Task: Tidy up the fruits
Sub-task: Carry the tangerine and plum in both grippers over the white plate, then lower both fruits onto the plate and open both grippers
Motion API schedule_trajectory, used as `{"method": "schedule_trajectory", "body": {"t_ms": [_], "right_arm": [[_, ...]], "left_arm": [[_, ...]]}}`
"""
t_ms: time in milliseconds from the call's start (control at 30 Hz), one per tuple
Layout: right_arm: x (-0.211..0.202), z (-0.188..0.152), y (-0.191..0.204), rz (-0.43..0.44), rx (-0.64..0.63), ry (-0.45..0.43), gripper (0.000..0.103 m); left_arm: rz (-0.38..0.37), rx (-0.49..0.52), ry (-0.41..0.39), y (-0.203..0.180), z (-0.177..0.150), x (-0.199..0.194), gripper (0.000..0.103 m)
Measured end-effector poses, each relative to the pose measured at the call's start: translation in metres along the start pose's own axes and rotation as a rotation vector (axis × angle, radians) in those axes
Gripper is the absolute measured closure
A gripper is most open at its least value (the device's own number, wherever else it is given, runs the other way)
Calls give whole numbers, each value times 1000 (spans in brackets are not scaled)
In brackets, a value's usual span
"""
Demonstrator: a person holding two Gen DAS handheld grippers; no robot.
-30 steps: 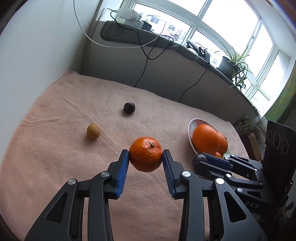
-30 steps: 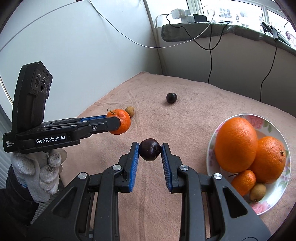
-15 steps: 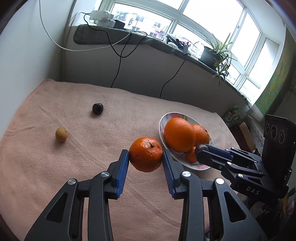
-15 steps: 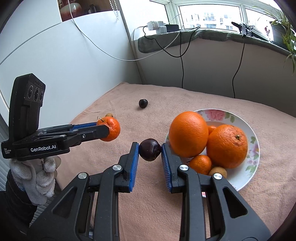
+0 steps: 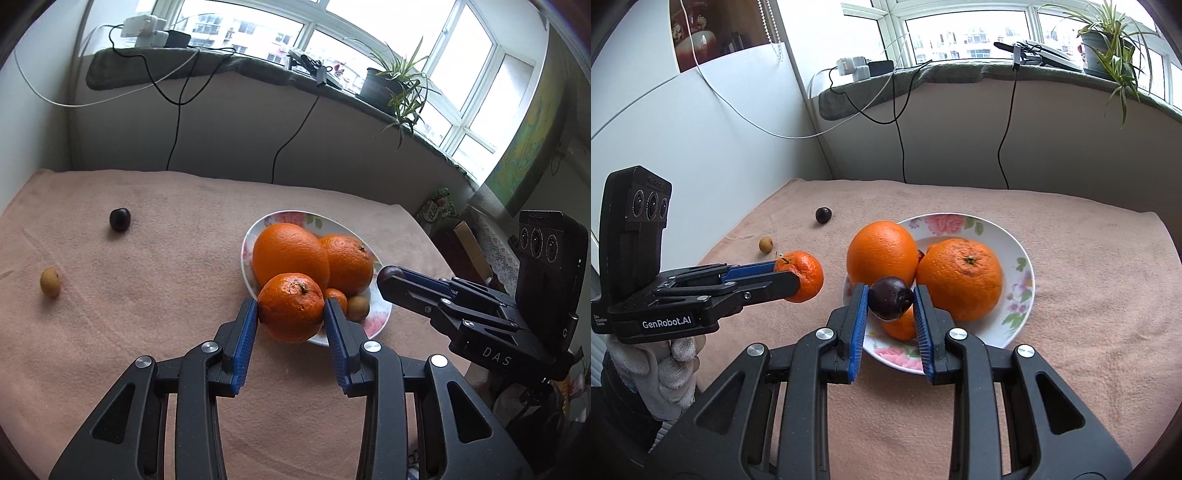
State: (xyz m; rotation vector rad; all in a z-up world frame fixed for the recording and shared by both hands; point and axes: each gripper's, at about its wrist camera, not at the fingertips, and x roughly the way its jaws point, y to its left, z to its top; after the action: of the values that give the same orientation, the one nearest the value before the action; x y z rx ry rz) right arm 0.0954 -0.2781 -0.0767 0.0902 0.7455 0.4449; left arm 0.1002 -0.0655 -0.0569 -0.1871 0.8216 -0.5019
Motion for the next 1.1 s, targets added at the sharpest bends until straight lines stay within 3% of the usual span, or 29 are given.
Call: {"method": "schedule_trajectory", "body": {"t_ms": [500, 1100], "right_arm": [[-2, -5, -56, -58, 81, 8, 77], [19, -13, -59, -13, 83, 56, 77]], "left_arm": [[-16, 82, 11, -37, 26, 37, 68], [48, 131, -27, -44, 59, 67, 68]]}}
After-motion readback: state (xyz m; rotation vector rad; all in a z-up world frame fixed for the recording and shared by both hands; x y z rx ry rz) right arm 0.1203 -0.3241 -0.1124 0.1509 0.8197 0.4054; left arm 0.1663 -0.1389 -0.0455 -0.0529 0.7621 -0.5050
